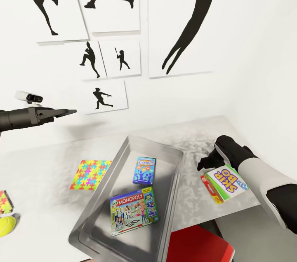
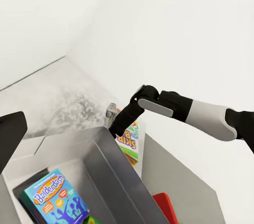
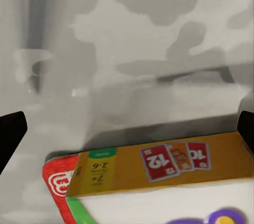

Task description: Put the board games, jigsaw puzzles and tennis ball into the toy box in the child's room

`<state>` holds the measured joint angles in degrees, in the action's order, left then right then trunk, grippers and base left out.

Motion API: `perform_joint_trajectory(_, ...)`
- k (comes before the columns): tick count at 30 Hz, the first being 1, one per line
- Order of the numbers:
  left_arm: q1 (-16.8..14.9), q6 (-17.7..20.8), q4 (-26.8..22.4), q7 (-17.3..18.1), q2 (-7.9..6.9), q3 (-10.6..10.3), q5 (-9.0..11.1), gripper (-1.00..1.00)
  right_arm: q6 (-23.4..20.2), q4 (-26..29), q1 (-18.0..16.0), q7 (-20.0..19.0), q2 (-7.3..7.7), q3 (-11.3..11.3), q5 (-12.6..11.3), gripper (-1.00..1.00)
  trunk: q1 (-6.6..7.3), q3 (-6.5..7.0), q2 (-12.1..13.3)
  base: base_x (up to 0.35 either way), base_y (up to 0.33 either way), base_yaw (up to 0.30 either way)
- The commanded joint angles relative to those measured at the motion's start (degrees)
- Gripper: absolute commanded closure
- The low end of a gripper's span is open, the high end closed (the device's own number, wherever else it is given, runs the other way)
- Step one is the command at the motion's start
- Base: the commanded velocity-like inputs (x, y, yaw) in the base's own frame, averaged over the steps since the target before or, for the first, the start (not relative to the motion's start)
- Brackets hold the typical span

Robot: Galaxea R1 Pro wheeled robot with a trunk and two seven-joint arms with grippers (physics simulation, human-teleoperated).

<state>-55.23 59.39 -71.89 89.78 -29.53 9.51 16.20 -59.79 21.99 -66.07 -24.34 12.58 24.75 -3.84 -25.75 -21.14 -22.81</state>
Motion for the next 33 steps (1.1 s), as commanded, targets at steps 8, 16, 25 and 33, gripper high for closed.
perform_joint_trajectory(8,0.0,0.6,0.0,0.2,-0.01,0.0,0.0,-1.0,-0.2,0.0,0.0,0.0,0.07,0.5,-0.4,-1.0,-0.03,-0.1,-0.1,0.0,0.058,0.0)
perform_joint_trajectory(16,0.0,0.6,0.0,0.2,-0.08,0.0,0.0,-1.0,-0.2,0.0,0.0,0.1,0.07,0.5,-0.4,-1.0,-0.03,-0.1,-0.1,0.0,0.007,0.0)
perform_joint_trajectory(25,0.0,0.6,0.0,0.2,-0.01,0.0,0.0,-1.0,-0.2,0.0,0.0,0.1,0.07,0.5,-0.4,-1.0,-0.03,-0.1,-0.1,0.0,0.0,0.0)
perform_joint_trajectory(33,0.0,0.6,0.0,0.2,0.0,0.0,0.0,-1.0,-0.2,0.0,0.0,0.0,0.1,0.4,-0.5,-1.0,-0.03,-0.1,-0.1,0.0,0.0,0.0)
